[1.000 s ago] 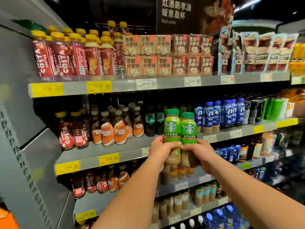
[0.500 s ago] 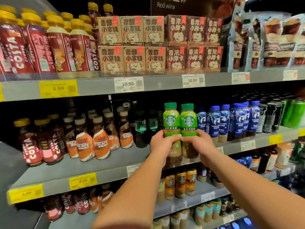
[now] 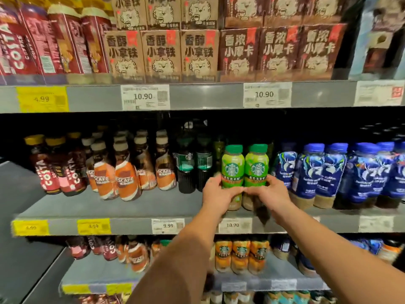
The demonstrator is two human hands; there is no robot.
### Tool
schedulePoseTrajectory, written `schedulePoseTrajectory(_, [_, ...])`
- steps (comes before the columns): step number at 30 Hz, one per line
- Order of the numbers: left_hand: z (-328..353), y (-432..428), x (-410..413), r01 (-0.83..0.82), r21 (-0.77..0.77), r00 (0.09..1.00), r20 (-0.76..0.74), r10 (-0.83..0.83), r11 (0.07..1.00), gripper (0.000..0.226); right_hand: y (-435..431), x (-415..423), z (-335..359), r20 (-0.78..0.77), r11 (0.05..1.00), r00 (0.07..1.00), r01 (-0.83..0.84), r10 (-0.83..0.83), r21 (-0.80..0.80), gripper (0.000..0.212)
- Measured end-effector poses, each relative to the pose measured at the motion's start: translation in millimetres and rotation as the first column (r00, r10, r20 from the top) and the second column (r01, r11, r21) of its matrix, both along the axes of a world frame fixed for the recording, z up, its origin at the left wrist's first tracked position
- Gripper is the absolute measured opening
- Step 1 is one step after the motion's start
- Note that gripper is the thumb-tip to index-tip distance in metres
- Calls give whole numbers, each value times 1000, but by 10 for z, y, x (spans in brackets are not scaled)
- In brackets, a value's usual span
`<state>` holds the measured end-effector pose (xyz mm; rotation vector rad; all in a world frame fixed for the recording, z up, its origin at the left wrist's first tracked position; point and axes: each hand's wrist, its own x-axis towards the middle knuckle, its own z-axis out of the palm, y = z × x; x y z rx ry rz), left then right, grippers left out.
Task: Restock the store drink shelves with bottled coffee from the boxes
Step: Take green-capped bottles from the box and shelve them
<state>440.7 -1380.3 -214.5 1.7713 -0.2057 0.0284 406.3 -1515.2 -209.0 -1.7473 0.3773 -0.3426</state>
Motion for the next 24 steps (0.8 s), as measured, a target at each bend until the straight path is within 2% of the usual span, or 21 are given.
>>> schedulePoseTrajectory(7, [-107,7,17,-46,-6,997,64,47,999,36,-29,-38,-35,41,997,997,-59,61,-51,40])
schedulePoseTrajectory(12, [-98,-13,-77,-106,-39,993,54,108,994,35,-6,-60,-38,30,994,998,-54,56,-92,44])
schedulePoseTrajectory(15, [-92,-14,-144,-122,0,990,69,121,993,34,27,-102,-20,34,984,998,-48,54,-173,39])
schedulePoseTrajectory(18, [-97,31,-212,-67,99,997,51,62,993,44,61,-128,13,-25,953,998,-54,49,-297,36])
schedulePoseTrajectory(20, [-106,70,-247,-52,225,998,45,43,973,49,57,-126,28,-114,909,993,-64,19,-411,38])
schedulePoseTrajectory(24, [31,296,-393,-94,534,987,161,8,840,46,81,-196,150,-345,739,938,-217,-22,-637,45])
